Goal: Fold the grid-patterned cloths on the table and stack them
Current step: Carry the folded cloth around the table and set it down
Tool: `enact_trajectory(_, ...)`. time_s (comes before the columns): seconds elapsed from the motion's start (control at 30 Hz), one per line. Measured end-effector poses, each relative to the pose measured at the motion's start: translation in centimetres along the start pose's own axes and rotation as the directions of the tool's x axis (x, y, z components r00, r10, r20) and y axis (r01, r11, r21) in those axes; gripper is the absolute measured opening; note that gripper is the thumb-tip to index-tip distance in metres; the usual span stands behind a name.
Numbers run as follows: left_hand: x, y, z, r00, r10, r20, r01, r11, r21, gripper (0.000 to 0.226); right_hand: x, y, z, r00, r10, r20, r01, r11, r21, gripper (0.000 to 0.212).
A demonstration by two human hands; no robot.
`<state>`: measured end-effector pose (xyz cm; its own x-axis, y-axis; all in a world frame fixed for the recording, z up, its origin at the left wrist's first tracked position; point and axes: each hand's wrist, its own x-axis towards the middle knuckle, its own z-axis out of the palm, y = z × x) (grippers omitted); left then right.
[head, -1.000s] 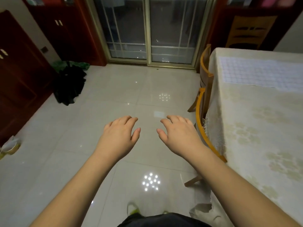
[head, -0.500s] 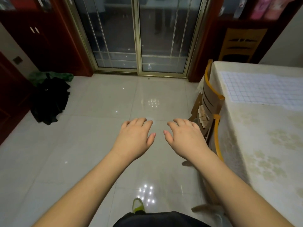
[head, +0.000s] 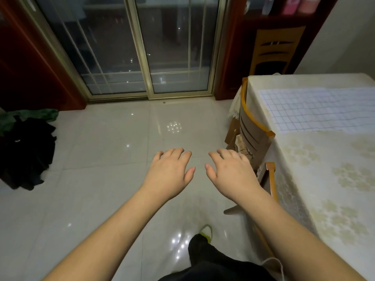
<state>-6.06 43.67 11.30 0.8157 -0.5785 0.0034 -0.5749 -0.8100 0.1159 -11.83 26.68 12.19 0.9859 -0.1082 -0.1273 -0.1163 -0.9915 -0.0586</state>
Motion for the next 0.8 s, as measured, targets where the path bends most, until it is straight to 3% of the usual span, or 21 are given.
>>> enact_trajectory(0.43, 21.3, 2.0, 1.4, 0.980, 0.129, 0.154, -0.144, 0.985, 0.093, 0.051, 15.0, 11.7, -0.2, 0.984, 0.178, 0.006, -0.178, 0.979, 0.101, 0.050)
enact_trajectory(0.8, 32.5, 1.2, 3.2, 0.949, 0.220, 0.227, -0.239, 0.969, 0.060, 0.053, 24.6, 15.7, -0.7, 0.973, 0.221, 0.068, -0.226, 0.970, 0.086, 0.052)
